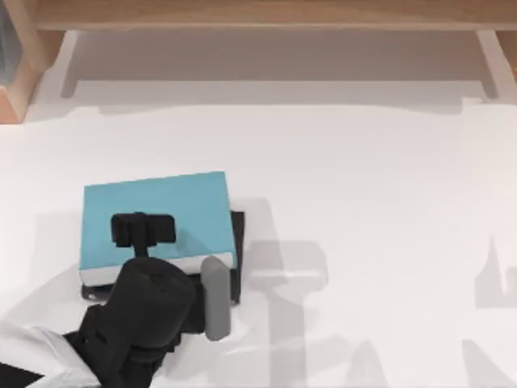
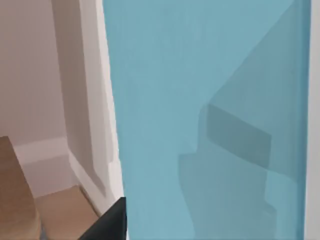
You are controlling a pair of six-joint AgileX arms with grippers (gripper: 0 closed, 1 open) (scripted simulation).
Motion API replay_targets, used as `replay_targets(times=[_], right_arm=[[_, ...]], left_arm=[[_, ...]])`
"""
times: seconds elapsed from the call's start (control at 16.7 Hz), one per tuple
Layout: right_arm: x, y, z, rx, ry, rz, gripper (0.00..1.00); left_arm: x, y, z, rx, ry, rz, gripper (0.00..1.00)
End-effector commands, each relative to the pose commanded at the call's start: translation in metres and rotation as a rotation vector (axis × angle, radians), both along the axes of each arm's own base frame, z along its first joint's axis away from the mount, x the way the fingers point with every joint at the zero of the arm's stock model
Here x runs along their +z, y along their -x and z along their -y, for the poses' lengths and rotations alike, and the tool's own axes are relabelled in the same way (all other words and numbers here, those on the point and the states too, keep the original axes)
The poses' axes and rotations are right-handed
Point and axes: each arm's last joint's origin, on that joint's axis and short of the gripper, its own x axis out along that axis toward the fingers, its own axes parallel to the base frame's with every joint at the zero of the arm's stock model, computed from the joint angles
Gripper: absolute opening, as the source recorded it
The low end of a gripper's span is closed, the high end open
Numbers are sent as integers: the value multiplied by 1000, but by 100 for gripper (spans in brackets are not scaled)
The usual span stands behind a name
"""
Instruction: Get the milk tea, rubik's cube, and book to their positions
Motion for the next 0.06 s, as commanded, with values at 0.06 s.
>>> replay_targets(times=[0.06], right_arm=[[0, 0, 0, 0, 0, 0, 100]], left_arm=[[0, 0, 0, 0, 0, 0, 100]])
